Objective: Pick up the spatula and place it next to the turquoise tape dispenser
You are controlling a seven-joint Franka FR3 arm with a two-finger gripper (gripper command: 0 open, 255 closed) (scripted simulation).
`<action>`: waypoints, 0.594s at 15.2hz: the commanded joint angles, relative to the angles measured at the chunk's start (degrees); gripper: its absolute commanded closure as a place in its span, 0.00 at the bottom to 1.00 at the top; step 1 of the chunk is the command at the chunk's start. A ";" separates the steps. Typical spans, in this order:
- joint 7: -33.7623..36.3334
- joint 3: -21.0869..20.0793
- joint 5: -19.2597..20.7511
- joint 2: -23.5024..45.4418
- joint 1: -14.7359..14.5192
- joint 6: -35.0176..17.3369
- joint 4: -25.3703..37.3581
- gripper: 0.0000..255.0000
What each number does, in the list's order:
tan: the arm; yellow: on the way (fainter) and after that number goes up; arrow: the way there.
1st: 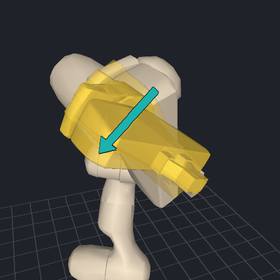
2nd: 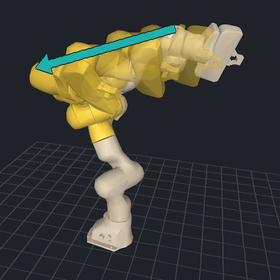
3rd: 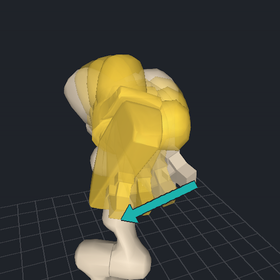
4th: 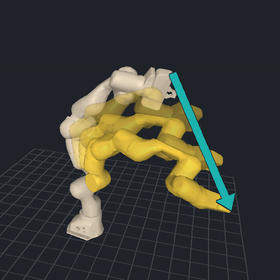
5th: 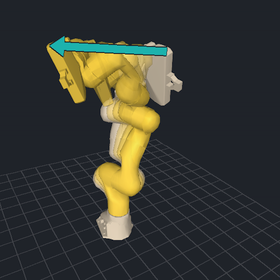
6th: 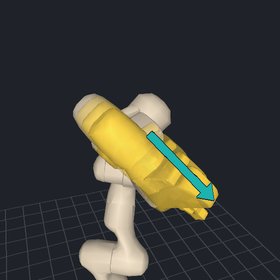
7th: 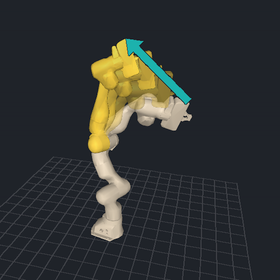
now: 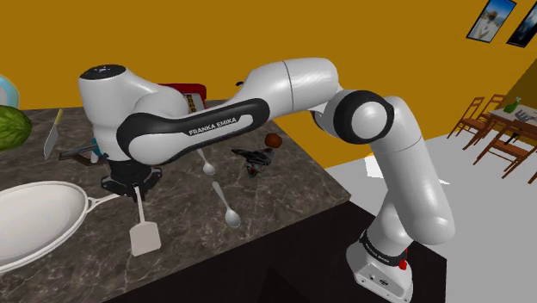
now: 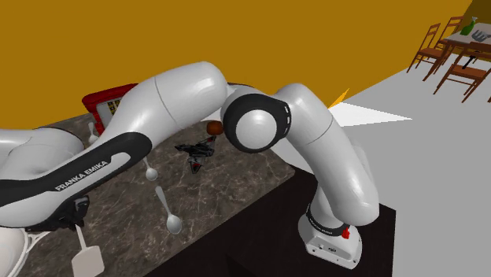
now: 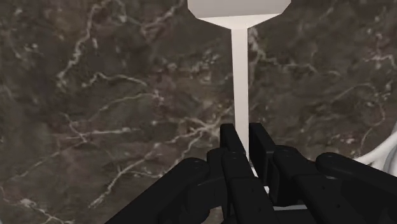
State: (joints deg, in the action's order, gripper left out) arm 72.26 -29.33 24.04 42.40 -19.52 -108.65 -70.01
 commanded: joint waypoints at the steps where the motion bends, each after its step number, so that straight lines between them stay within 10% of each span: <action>1: 0.29 0.11 0.20 0.17 0.19 -1.37 -1.25 1.00; 9: 0.56 0.28 0.47 0.64 0.25 -2.61 -2.09 1.00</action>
State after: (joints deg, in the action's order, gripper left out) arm 72.81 -29.04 24.52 43.02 -19.27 -111.25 -72.05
